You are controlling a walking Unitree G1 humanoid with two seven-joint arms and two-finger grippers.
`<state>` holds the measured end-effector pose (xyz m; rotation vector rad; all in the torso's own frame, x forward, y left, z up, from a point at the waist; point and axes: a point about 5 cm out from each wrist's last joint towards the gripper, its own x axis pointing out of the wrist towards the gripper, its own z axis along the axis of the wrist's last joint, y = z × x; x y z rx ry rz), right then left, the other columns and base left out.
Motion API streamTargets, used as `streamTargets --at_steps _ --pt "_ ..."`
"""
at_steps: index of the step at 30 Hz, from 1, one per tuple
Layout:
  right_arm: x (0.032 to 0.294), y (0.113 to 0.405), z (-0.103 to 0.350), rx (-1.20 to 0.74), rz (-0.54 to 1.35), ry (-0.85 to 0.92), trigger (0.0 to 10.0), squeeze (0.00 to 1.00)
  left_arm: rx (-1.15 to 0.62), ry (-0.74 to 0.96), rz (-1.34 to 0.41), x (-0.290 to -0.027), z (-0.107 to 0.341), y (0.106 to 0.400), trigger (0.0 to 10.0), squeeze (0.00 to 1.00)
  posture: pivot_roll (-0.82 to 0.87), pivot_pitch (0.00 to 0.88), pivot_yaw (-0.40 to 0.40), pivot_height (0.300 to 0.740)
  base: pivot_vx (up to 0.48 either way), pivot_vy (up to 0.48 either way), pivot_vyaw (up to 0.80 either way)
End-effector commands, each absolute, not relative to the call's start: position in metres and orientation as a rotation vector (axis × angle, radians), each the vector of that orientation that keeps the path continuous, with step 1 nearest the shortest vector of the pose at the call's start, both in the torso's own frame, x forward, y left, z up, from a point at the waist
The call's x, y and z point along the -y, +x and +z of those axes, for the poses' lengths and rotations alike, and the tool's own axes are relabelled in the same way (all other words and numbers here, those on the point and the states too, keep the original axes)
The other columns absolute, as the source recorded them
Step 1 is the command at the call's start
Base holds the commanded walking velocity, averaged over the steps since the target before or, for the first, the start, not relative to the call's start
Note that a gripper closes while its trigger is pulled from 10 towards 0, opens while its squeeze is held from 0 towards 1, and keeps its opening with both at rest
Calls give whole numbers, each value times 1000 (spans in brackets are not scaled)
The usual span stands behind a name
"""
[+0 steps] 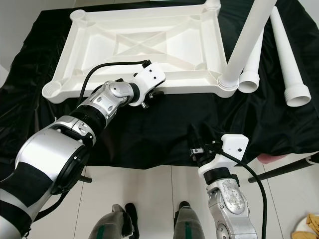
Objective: Building children table
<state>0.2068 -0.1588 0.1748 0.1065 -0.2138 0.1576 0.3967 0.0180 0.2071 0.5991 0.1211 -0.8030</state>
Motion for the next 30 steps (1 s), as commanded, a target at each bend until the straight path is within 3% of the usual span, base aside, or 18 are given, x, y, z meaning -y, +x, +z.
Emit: streamTargets --at_steps 1,25,30 --pt "155 207 171 191 170 118 10000 0 -333 516 -714 -46 157 392 0 0 -120 236 129 740 0 0 0" --pt "150 222 174 213 212 122 10000 0 -178 144 -87 -88 194 415 0 0 -76 206 87 740 0 0 0" --pt "148 226 175 217 221 121 10000 0 -191 149 -12 -94 188 414 0 0 -79 203 81 740 0 0 0"
